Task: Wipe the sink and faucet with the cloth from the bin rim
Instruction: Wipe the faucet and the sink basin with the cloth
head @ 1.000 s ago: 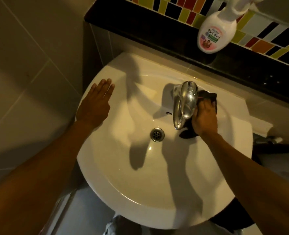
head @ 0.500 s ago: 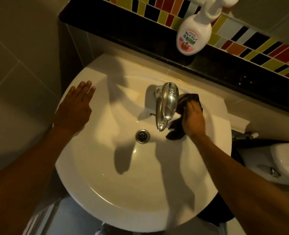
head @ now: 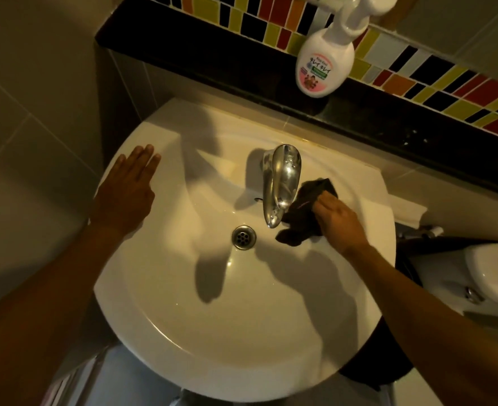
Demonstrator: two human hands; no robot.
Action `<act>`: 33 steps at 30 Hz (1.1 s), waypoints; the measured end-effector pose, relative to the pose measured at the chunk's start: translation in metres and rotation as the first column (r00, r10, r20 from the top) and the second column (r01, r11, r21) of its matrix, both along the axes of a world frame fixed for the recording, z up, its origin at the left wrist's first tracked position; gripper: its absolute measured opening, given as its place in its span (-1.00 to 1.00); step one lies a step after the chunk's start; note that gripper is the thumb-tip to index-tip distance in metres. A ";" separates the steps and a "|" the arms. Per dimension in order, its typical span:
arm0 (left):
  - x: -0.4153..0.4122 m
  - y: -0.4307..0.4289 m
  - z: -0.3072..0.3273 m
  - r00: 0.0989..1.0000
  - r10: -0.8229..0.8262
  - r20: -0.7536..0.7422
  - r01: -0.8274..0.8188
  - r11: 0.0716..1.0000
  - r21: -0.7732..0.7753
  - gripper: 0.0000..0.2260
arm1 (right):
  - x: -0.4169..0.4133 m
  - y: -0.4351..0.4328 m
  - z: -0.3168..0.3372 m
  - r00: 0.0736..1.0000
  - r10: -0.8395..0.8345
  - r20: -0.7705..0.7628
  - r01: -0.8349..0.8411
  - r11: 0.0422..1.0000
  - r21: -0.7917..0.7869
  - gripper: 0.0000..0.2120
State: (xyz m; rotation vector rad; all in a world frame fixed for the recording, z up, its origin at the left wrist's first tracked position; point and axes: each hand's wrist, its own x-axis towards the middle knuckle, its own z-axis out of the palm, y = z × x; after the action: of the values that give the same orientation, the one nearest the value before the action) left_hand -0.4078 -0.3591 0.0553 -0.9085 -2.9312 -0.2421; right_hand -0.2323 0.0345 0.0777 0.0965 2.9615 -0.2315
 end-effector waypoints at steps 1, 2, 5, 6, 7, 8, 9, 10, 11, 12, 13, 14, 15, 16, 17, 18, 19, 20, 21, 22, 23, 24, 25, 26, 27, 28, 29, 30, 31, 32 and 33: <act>0.000 0.000 0.000 1.000 -0.002 0.003 0.002 1.000 0.000 -0.45 | 0.004 0.010 0.006 0.997 -0.068 -0.024 0.067 0.997 -0.031 -0.63; -0.001 0.000 -0.001 1.000 -0.004 0.004 0.004 1.000 -0.004 -0.44 | 0.007 0.017 0.012 0.989 -0.142 -0.036 0.139 0.988 -0.074 -0.68; -0.002 0.000 -0.001 1.000 -0.004 0.005 0.004 1.000 -0.024 -0.43 | 0.007 0.016 0.015 0.961 -0.275 -0.035 0.270 0.957 -0.108 -0.67; -0.002 -0.001 -0.002 1.000 0.000 0.013 0.000 1.000 -0.031 -0.42 | 0.003 0.007 0.012 0.950 -0.309 -0.038 0.304 0.947 -0.101 -0.64; -0.002 -0.001 -0.003 1.000 0.003 0.020 -0.002 0.999 -0.035 -0.42 | -0.002 -0.005 0.008 0.942 -0.332 -0.042 0.326 0.940 -0.101 -0.61; -0.002 0.000 -0.003 1.000 0.005 0.019 -0.005 0.999 -0.035 -0.42 | -0.006 -0.017 0.002 0.940 -0.339 -0.048 0.333 0.937 -0.103 -0.58; -0.002 -0.001 -0.004 1.000 0.007 0.015 -0.006 0.999 -0.036 -0.42 | -0.009 -0.029 -0.003 0.942 -0.331 -0.053 0.324 0.940 -0.106 -0.55; -0.001 -0.001 -0.004 1.000 0.009 0.011 -0.009 0.999 -0.037 -0.42 | -0.011 -0.038 -0.007 0.947 -0.315 -0.058 0.308 0.945 -0.109 -0.51; -0.001 0.000 -0.004 1.000 0.010 0.008 -0.010 0.999 -0.035 -0.43 | -0.013 -0.043 -0.009 0.953 -0.297 -0.063 0.290 0.952 -0.104 -0.47; -0.001 0.000 -0.003 1.000 0.009 0.006 -0.009 0.999 -0.032 -0.43 | -0.015 -0.045 -0.010 0.959 -0.274 -0.072 0.267 0.959 -0.099 -0.44; -0.001 0.000 -0.003 1.000 0.010 0.009 -0.010 0.999 -0.032 -0.43 | -0.016 -0.046 -0.009 0.968 -0.237 -0.078 0.230 0.969 -0.092 -0.43; -0.001 0.000 -0.002 1.000 0.011 0.015 -0.010 0.999 -0.032 -0.43 | -0.016 -0.046 -0.008 0.980 -0.178 -0.088 0.171 0.982 -0.084 -0.44; 0.000 0.000 -0.002 1.000 0.014 0.018 -0.014 0.999 -0.030 -0.44 | -0.016 -0.047 -0.006 0.990 -0.097 -0.106 0.090 0.994 -0.068 -0.45; 0.000 0.000 -0.001 1.000 0.020 0.019 -0.019 0.999 -0.026 -0.44 | -0.016 -0.049 -0.004 0.993 -0.012 -0.117 0.006 0.999 -0.047 -0.46; 0.000 0.001 0.000 1.000 0.023 0.022 -0.022 0.999 -0.024 -0.44 | -0.016 -0.051 -0.002 0.991 0.045 -0.123 -0.051 0.998 -0.041 -0.46; 0.001 0.001 0.000 0.999 0.024 0.029 -0.024 0.999 -0.026 -0.43 | -0.017 -0.052 -0.002 0.991 0.062 -0.115 -0.070 0.995 -0.066 -0.46; 0.001 0.002 0.001 0.999 0.020 0.036 -0.019 0.999 -0.027 -0.43 | -0.018 -0.052 0.000 0.994 0.059 -0.096 -0.070 0.992 -0.109 -0.46; 0.002 0.002 0.001 0.999 0.017 0.037 -0.016 1.000 -0.026 -0.43 | -0.017 -0.053 0.002 0.995 0.056 -0.081 -0.068 0.986 -0.153 -0.46; 0.002 0.002 0.002 0.999 0.018 0.033 -0.017 1.000 -0.024 -0.43 | -0.015 -0.056 0.004 0.995 0.064 -0.077 -0.077 0.979 -0.189 -0.47; 0.002 0.002 0.003 0.999 0.019 0.031 -0.018 1.000 -0.025 -0.44 | -0.011 -0.061 0.005 0.994 0.068 -0.083 -0.086 0.970 -0.229 -0.48; 0.002 0.002 0.003 0.999 0.022 0.032 -0.021 0.999 -0.025 -0.44 | -0.007 -0.069 0.007 0.993 0.063 -0.098 -0.088 0.958 -0.273 -0.49; 0.002 0.002 0.003 0.999 0.024 0.034 -0.023 0.999 -0.024 -0.45 | -0.002 -0.080 0.009 0.991 0.053 -0.119 -0.088 0.945 -0.314 -0.52; 0.003 0.001 0.003 0.999 0.026 0.036 -0.025 0.999 -0.024 -0.45 | 0.003 -0.095 0.011 0.992 0.039 -0.122 -0.080 0.933 -0.351 -0.60; 0.003 0.001 0.003 0.999 0.028 0.037 -0.028 0.999 -0.024 -0.44 | 0.007 -0.110 0.012 0.992 0.021 -0.127 -0.068 0.921 -0.385 -0.68; 0.002 0.000 0.003 0.999 0.031 0.040 -0.030 0.999 -0.022 -0.44 | 0.010 -0.125 0.011 0.990 0.017 -0.143 -0.073 0.914 -0.399 -0.74; 0.003 0.000 0.002 0.999 0.031 0.043 -0.031 0.999 -0.021 -0.44 | 0.010 -0.137 0.008 0.985 0.020 -0.169 -0.086 0.915 -0.394 -0.73; 0.002 0.000 0.002 0.999 0.032 0.042 -0.031 0.999 -0.021 -0.44 | 0.007 -0.146 0.006 0.980 0.011 -0.198 -0.088 0.919 -0.383 -0.69; 0.002 0.000 0.002 0.999 0.030 0.040 -0.030 0.999 -0.021 -0.44 | 0.002 -0.153 0.002 0.973 -0.010 -0.232 -0.075 0.931 -0.358 -0.66; 0.002 0.001 0.002 0.999 0.027 0.038 -0.026 0.999 -0.020 -0.43 | -0.005 -0.160 0.000 0.969 -0.062 -0.238 -0.032 0.928 -0.370 -0.64; 0.003 0.001 0.002 0.999 0.025 0.038 -0.024 1.000 -0.019 -0.43 | -0.013 -0.167 -0.002 0.961 -0.136 -0.239 0.015 0.894 -0.449 -0.63; 0.003 0.002 0.003 0.999 0.025 0.040 -0.025 1.000 -0.018 -0.43 | -0.022 -0.174 0.004 0.928 -0.275 -0.253 0.090 0.822 -0.562 -0.63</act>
State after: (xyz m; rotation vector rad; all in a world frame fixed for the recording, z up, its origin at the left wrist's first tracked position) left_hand -0.4044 -0.3576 0.0582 -0.8789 -2.9837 -0.2371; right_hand -0.2541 -0.1396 0.0814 0.2989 3.0584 -1.2140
